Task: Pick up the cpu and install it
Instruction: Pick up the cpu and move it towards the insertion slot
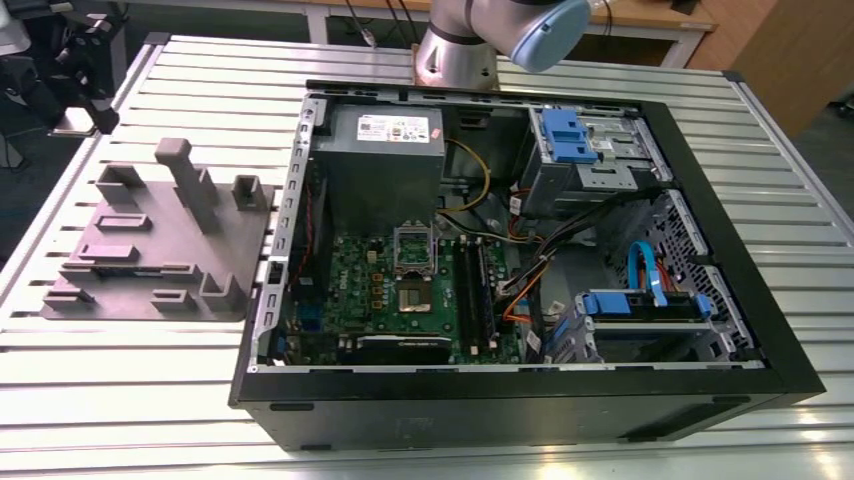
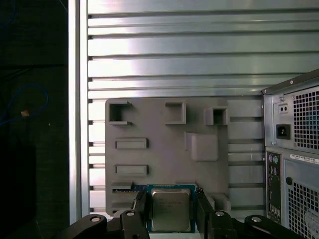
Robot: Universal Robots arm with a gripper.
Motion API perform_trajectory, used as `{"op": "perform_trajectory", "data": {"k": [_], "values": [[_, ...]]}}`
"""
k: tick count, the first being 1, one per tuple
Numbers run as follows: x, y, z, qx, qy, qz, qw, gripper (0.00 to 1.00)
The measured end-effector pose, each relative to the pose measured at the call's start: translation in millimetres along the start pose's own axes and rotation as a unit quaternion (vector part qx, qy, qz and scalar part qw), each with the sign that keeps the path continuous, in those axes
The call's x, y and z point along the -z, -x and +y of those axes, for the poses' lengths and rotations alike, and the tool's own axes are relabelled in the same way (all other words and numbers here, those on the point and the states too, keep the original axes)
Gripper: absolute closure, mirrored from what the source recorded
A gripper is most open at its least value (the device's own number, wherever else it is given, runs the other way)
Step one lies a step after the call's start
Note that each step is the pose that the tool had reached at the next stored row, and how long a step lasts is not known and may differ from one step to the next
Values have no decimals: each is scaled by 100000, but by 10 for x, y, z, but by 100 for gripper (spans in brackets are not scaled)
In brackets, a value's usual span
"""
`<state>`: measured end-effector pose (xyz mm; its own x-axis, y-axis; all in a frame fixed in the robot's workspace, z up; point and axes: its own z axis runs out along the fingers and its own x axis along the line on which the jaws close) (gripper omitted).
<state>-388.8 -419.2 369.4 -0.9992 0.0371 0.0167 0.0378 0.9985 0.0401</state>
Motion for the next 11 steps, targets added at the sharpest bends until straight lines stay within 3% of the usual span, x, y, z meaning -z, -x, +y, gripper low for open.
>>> {"op": "perform_trajectory", "data": {"k": [11], "values": [[1,19,1,-1,0,5,100000,53]]}}
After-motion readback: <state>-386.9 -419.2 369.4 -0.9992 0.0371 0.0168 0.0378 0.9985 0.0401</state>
